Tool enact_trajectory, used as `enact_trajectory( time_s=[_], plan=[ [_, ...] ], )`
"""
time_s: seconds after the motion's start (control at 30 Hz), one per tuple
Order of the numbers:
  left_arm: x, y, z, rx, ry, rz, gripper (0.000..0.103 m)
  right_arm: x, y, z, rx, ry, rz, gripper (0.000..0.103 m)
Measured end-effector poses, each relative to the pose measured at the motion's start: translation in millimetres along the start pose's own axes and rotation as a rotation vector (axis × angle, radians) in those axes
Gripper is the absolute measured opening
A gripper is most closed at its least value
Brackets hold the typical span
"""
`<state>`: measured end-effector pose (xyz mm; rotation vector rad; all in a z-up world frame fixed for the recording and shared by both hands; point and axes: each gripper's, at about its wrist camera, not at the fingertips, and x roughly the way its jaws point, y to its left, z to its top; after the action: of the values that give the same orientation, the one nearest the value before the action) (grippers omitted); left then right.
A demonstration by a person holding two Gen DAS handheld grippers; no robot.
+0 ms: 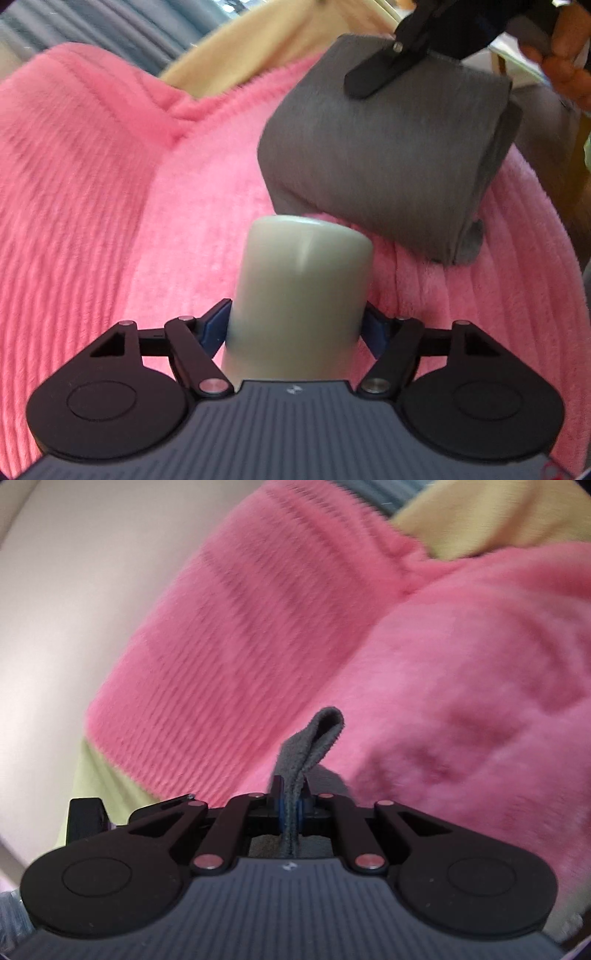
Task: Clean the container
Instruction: 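Press the folded cloth onto the bottle base with the right gripper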
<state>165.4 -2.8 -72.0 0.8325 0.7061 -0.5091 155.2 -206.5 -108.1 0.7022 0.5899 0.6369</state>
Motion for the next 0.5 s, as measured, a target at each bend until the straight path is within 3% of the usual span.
enact_trajectory(
  time_s=[0.23,0.4,0.5],
  plan=[
    [-27,1,-12,-0.068,-0.052,0.062,0.072,46,30,-16,-0.071,0.076,0.259,0.006],
    [-27,2,-13,-0.088,-0.068,0.097,0.071,72,17,-34,0.074,0.068,0.36,0.003],
    [-25,8,-12,-0.111,-0.067,0.104,0.071,78,-3,-39,0.204,0.044,0.341,0.003]
  ],
)
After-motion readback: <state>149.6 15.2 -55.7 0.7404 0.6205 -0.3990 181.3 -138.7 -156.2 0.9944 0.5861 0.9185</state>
